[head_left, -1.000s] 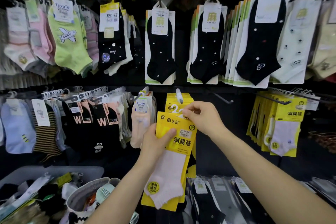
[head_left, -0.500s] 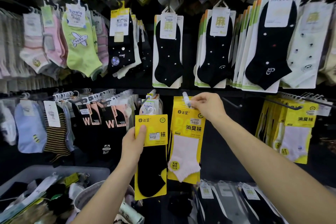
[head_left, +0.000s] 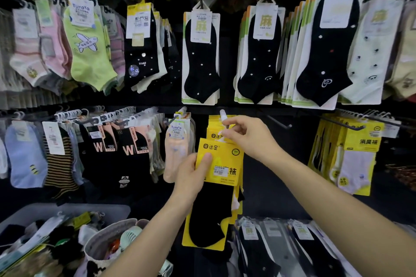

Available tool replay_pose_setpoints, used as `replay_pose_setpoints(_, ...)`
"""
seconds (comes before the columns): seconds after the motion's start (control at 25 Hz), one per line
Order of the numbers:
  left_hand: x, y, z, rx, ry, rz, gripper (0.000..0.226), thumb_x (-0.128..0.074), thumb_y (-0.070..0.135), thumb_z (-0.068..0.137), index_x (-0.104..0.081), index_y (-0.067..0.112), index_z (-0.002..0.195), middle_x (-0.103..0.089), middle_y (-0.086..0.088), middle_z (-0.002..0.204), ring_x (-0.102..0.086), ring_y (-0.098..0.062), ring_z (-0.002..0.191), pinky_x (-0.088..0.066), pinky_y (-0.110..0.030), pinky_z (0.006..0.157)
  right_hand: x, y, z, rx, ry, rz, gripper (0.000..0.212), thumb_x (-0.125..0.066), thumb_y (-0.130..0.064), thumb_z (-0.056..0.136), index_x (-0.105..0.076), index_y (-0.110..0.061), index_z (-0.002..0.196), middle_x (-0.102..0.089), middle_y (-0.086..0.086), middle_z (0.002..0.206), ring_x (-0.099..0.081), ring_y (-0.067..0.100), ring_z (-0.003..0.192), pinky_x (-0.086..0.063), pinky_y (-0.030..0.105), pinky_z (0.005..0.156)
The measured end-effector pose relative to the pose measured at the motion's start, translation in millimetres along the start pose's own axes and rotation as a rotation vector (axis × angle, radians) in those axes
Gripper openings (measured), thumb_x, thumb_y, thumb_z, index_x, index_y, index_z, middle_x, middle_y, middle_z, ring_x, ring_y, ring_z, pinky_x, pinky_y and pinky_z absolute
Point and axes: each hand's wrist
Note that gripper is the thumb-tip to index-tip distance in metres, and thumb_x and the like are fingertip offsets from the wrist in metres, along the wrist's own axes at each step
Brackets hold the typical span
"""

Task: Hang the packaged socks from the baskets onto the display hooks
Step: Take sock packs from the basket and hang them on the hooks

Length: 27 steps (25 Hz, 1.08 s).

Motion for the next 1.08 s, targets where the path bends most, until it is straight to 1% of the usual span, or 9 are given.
replay_pose_setpoints(0.12, -14.3, -3.9, -1.7, 0.028, -0.042, -0.023, 0.022, -0.054, 0.029, 0.092, -0.064, 0.010, 0.090, -0.072, -0.013, 0.093, -0.068, -0.028, 0.086, -0.055, -0.042, 0.077, 4.1, 2.3, -5.0, 0.009, -0.033, -0.037, 0.026, -0.064, -0.020, 0.087, -0.062, -0.029, 0.111, -0.069, -0.005, 0.080, -0.063, 0.008, 0.078, -0.048, 0.019, 0.067)
replay_pose_setpoints(0.32, -22.4, -9.9, -1.6, 0.068, -0.089, -0.061, 0.015, -0.055, 0.029, 0.092, -0.063, 0.017, 0.088, -0.073, -0.005, 0.092, -0.070, -0.023, 0.086, -0.057, -0.040, 0.079, 11.3, 17.9, -6.1, -0.097, 0.031, 0.022, 0.008, -0.073, -0.021, 0.080, -0.067, -0.025, 0.077, -0.069, -0.006, 0.073, -0.064, 0.005, 0.067, -0.049, 0.018, 0.064)
replay_pose_setpoints(0.44, -25.9, -9.6, 3.9, 0.064, -0.092, -0.055, 0.016, -0.055, 0.028, 0.092, -0.062, 0.016, 0.085, -0.072, -0.003, 0.086, -0.070, -0.020, 0.081, -0.057, -0.035, 0.073, 14.7, 21.3, 2.6, -0.131, 0.019, 0.077, 0.007, -0.071, -0.016, 0.081, -0.069, -0.020, 0.077, -0.069, -0.002, 0.072, -0.064, 0.007, 0.064, -0.053, 0.024, 0.070)
replay_pose_setpoints(0.56, -28.7, -6.2, 16.4, 0.056, -0.004, -0.060, 0.020, -0.054, 0.027, 0.093, -0.058, 0.014, 0.078, -0.067, -0.002, 0.078, -0.064, -0.015, 0.072, -0.052, -0.032, 0.067, 11.2, 13.6, 22.7, -0.099, 0.083, 0.094, 0.012, -0.069, -0.012, 0.082, -0.067, -0.022, 0.074, -0.068, -0.001, 0.072, -0.064, 0.008, 0.064, -0.054, 0.024, 0.072)
replay_pose_setpoints(0.68, -27.5, -11.4, 29.1, 0.074, 0.112, -0.037, 0.015, -0.055, 0.024, 0.093, -0.054, 0.012, 0.083, -0.059, -0.010, 0.088, -0.057, -0.020, 0.081, -0.048, -0.039, 0.077, 0.7, 9.4, 37.8, -0.102, 0.101, 0.078, 0.014, -0.069, -0.013, 0.082, -0.067, -0.022, 0.072, -0.070, 0.000, 0.075, -0.064, 0.008, 0.067, -0.053, 0.023, 0.071)
replay_pose_setpoints(0.8, -22.5, -22.6, 33.4, 0.119, 0.197, 0.021, 0.015, -0.058, 0.019, 0.090, -0.051, 0.009, 0.097, -0.056, -0.010, 0.099, -0.055, -0.020, 0.092, -0.046, -0.032, 0.080, -5.9, 17.0, 39.3, -0.116, 0.122, 0.049, 0.014, -0.068, -0.020, 0.083, -0.068, -0.027, 0.071, -0.069, -0.005, 0.079, -0.061, 0.007, 0.074, -0.050, 0.022, 0.069)
replay_pose_setpoints(0.88, -18.1, -26.9, 37.4, 0.108, 0.223, 0.127, 0.031, -0.061, 0.019, 0.088, -0.048, 0.006, 0.113, -0.053, -0.010, 0.112, -0.053, -0.020, 0.103, -0.041, -0.024, 0.081, -6.3, 27.3, 35.6, -0.127, 0.169, 0.005, 0.002, -0.068, -0.027, 0.083, -0.070, -0.027, 0.084, -0.064, -0.006, 0.088, -0.057, 0.009, 0.082, -0.047, 0.025, 0.073)
replay_pose_setpoints(1.0, -15.7, -24.4, 48.6, 0.061, 0.142, 0.250, 0.057, -0.057, 0.025, 0.090, -0.033, 0.008, 0.139, -0.042, -0.005, 0.137, -0.040, -0.018, 0.129, -0.034, -0.027, 0.103, -10.8, 49.9, 20.2, -0.215, 0.194, 0.033, 0.040, -0.061, -0.038, 0.087, -0.057, -0.019, 0.123, -0.055, 0.002, 0.118, -0.055, 0.013, 0.103, -0.047, 0.030, 0.087)
replay_pose_setpoints(1.08, -20.3, -18.0, 52.6, 0.046, 0.017, 0.149, 0.058, -0.049, 0.023, 0.094, -0.025, 0.016, 0.145, -0.040, 0.000, 0.143, -0.040, -0.013, 0.131, -0.036, -0.035, 0.109, -20.4, 60.2, 5.7, -0.282, 0.140, 0.142, 0.053, -0.052, -0.041, 0.091, -0.043, -0.015, 0.137, -0.050, 0.004, 0.135, -0.051, 0.016, 0.119, -0.044, 0.037, 0.100)
Point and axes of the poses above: each hand's wrist, its own z-axis towards the middle knuckle, its own x-axis out of the back of the hand, y = z × x
